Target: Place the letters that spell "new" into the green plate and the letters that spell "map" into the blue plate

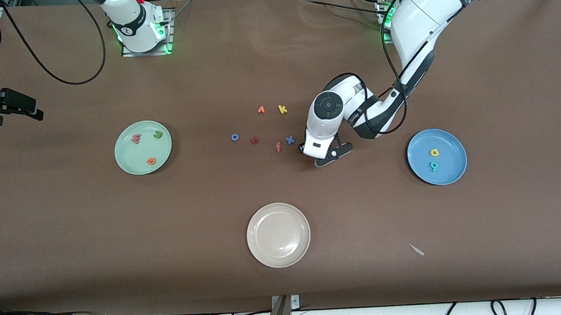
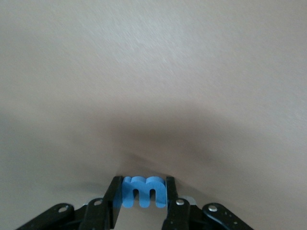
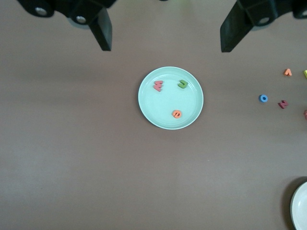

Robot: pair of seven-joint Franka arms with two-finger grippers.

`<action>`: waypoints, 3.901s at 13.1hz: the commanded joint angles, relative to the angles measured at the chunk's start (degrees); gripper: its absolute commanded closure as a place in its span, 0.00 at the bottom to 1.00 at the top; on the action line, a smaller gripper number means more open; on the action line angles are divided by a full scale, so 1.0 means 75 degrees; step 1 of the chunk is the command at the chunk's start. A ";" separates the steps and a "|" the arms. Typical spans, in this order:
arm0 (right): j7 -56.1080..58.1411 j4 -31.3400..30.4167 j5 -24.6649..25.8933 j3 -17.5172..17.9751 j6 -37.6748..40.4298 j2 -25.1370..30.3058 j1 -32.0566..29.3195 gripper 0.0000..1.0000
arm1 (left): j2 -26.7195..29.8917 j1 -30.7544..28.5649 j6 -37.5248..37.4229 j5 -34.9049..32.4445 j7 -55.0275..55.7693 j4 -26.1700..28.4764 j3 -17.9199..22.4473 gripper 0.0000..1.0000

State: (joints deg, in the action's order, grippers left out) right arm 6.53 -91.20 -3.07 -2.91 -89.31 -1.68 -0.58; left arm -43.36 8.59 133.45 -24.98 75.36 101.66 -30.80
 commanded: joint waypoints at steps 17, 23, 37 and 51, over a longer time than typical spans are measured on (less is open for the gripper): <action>-0.0449 -0.0227 0.0386 0.0446 -0.0830 0.0119 -0.0298 0.00 | 0.0367 -0.3594 -0.4187 -0.0256 -1.1326 -0.1133 0.0474 0.00; -0.0836 -0.0798 0.0410 0.0645 -0.0980 0.0573 -0.0298 0.00 | 0.0543 -0.3817 -0.4877 0.0482 -1.1232 -0.1999 0.0439 0.00; -0.0530 -0.0298 0.0234 0.0634 -0.0620 0.0260 -0.0321 0.00 | 0.3963 -0.2845 -0.3698 0.2144 -1.1185 -0.0115 0.2933 0.00; -0.0461 0.0309 0.0257 0.0587 -0.0105 -0.0243 -0.0088 0.00 | 0.6156 -0.2142 -0.5064 0.3319 -1.1220 -0.0465 0.3169 0.00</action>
State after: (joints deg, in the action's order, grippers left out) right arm 3.60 -94.00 -0.85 1.45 -93.30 -0.26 -1.87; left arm 1.75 -8.56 98.03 -1.29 -8.09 98.59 -7.94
